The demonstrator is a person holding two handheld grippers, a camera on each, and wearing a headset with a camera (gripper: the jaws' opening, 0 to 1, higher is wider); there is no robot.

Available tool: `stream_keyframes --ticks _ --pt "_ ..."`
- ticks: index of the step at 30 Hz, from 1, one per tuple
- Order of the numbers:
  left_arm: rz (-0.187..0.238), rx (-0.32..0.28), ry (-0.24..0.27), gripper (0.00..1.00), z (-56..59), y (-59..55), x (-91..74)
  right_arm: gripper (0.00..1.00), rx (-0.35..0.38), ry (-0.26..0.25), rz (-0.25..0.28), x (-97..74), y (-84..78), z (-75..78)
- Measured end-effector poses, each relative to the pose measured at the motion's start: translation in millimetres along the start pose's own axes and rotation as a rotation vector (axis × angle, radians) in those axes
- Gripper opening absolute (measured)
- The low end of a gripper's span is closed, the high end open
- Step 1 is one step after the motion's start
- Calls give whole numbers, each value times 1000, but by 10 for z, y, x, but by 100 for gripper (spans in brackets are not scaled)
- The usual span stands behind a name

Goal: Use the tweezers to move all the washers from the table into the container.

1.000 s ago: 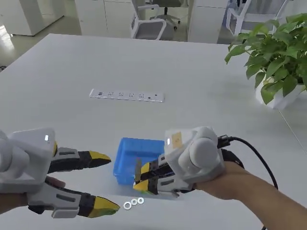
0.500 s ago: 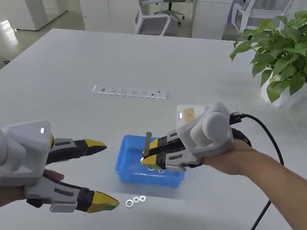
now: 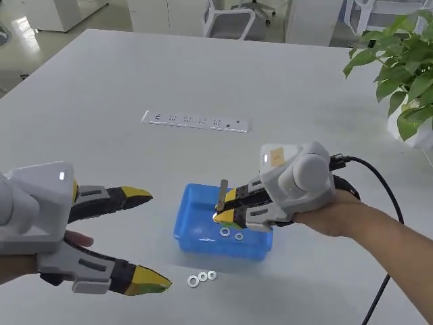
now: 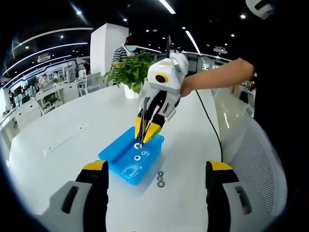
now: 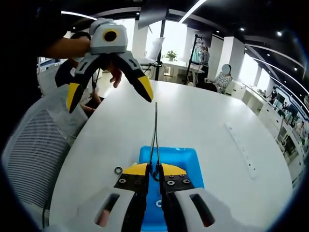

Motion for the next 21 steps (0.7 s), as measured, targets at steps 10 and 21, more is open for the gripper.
stream_keyframes --ticks 10,21 --pt "-9 -6 0 89 -56 -42 13 9 19 10 -1 177 -163 128" --pt "-14 -14 -6 91 -109 -84 49 9 43 26 -21 357 -303 183"
Point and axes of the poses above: the centre of the closed fingertips' face, and the gripper's own axes: x roughly forward along the fingers, z roughly to its right, y roughly out of its top, the point moved 5 cm from there along -x, roughly backward along the fingers, and after that the axes turned 9 degrees about x, right-handed, at the moved point
